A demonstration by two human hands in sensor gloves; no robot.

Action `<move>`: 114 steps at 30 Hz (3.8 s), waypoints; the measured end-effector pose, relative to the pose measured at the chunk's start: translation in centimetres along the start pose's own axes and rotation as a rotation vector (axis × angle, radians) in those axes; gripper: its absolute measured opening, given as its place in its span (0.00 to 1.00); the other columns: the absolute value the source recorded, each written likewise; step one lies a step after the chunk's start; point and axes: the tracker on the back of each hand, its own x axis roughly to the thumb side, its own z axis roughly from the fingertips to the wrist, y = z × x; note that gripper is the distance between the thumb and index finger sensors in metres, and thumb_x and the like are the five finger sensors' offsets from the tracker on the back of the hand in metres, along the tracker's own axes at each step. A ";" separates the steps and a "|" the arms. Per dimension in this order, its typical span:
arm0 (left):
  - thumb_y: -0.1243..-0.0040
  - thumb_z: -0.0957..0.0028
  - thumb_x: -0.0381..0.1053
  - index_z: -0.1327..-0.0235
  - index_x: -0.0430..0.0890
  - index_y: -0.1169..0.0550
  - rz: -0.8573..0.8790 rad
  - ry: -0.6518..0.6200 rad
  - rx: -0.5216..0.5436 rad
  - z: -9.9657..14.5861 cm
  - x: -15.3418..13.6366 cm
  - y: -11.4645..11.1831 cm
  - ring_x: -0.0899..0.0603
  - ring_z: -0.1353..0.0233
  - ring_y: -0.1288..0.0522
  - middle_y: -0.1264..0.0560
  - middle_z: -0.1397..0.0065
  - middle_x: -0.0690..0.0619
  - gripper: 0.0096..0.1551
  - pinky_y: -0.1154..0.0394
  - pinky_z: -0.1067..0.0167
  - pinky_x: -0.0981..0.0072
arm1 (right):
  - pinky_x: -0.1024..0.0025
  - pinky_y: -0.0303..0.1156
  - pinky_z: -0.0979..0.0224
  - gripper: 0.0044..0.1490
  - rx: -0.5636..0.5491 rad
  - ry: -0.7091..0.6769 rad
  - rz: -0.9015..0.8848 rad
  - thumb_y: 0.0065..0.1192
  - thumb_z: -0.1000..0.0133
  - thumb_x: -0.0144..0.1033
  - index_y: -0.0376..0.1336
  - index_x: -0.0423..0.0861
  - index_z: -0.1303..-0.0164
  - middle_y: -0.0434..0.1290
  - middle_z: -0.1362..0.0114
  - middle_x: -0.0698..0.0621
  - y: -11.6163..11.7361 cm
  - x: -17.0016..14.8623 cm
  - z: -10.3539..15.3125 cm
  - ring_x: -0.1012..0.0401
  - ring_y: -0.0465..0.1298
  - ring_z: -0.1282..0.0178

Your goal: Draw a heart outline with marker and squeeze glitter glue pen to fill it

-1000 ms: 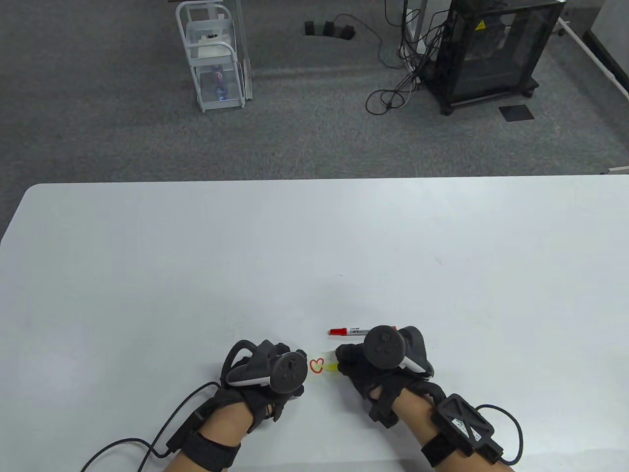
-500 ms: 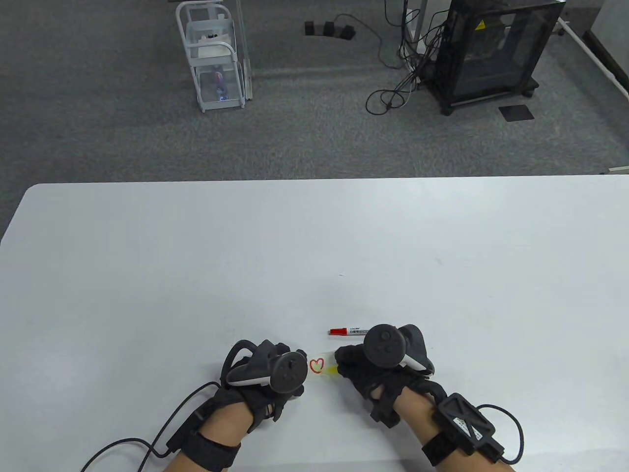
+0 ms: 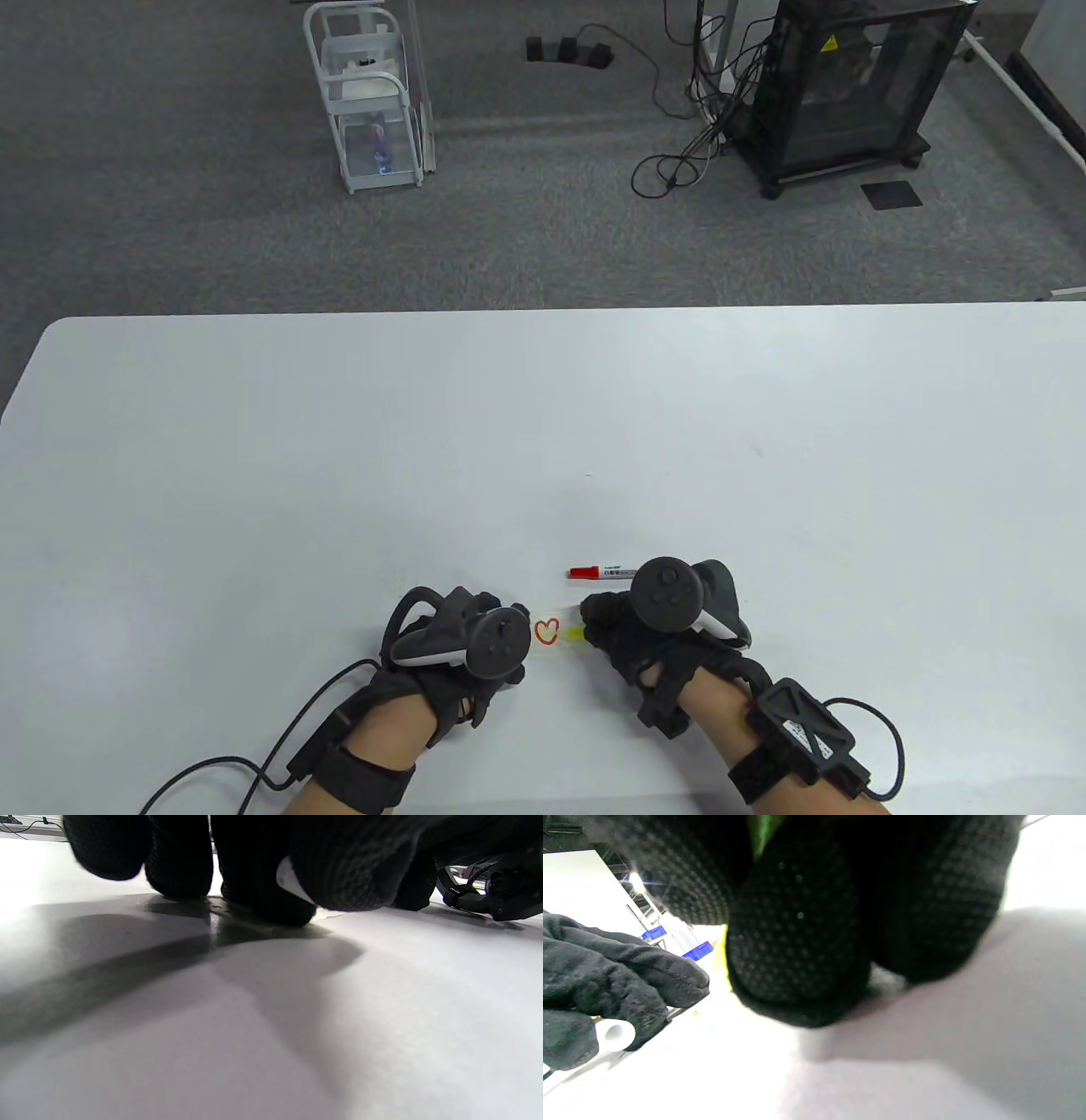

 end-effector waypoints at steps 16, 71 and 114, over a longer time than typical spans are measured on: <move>0.35 0.51 0.56 0.46 0.44 0.18 -0.003 0.001 -0.002 0.0 0.0 0.0 0.33 0.25 0.30 0.28 0.22 0.50 0.25 0.29 0.38 0.42 | 0.67 0.90 0.63 0.29 -0.018 0.047 -0.017 0.71 0.50 0.39 0.73 0.37 0.43 0.86 0.54 0.45 -0.2 -0.4 -0.2 0.65 0.90 0.69; 0.35 0.52 0.56 0.46 0.44 0.18 -0.001 0.000 -0.001 0.0 0.0 0.0 0.33 0.25 0.30 0.28 0.22 0.50 0.25 0.29 0.39 0.42 | 0.71 0.90 0.65 0.27 -0.034 0.062 0.013 0.70 0.51 0.38 0.74 0.39 0.45 0.86 0.58 0.46 -0.3 -0.2 -0.4 0.67 0.89 0.73; 0.36 0.51 0.55 0.46 0.44 0.18 -0.012 0.000 -0.006 0.0 0.1 0.0 0.33 0.25 0.30 0.28 0.22 0.50 0.25 0.29 0.39 0.42 | 0.67 0.88 0.61 0.29 0.037 0.070 -0.034 0.67 0.48 0.40 0.70 0.40 0.39 0.84 0.52 0.46 -0.3 -0.6 -0.6 0.65 0.88 0.68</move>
